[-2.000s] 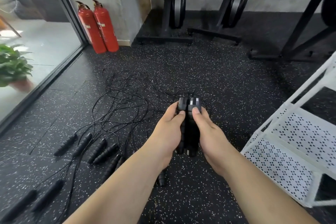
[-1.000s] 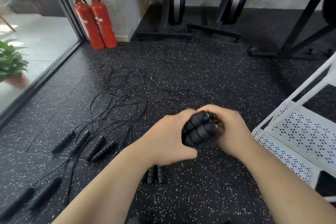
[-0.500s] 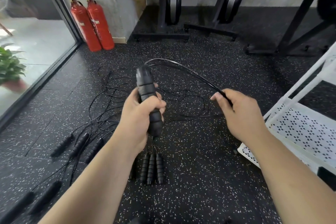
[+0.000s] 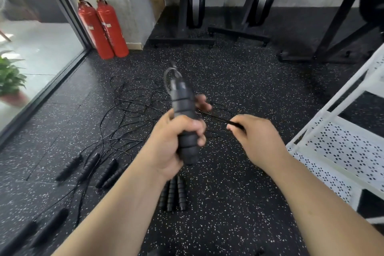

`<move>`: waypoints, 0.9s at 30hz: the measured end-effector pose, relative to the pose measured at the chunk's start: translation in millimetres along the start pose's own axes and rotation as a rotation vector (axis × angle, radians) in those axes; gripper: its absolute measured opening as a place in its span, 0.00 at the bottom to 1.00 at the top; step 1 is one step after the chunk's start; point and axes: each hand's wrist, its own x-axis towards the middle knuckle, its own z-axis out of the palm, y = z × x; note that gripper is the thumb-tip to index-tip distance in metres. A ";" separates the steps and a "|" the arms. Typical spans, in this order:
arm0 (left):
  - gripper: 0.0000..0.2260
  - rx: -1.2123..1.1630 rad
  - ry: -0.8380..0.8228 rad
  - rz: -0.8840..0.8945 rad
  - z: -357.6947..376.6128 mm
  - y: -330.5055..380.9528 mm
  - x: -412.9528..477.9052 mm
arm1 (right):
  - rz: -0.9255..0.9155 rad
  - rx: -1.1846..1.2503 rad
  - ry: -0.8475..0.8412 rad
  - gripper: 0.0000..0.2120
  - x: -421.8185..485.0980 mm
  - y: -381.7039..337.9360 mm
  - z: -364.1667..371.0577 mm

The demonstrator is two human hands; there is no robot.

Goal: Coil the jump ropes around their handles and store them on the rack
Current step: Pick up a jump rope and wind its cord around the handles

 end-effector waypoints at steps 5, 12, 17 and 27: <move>0.24 -0.154 0.074 0.222 -27.7 37.5 -2.6 | 0.103 -0.074 0.074 0.14 9.6 23.2 -6.7; 0.26 -0.027 0.229 -0.057 -25.9 22.0 -5.3 | -0.010 0.219 0.266 0.12 3.2 -7.7 -7.7; 0.29 -0.048 0.074 -0.224 1.7 -12.6 -6.6 | -0.140 0.181 0.175 0.13 -0.9 -22.4 11.1; 0.34 -0.182 -0.055 0.001 -15.1 18.2 0.7 | -0.100 0.167 -0.016 0.08 6.1 -3.9 -18.7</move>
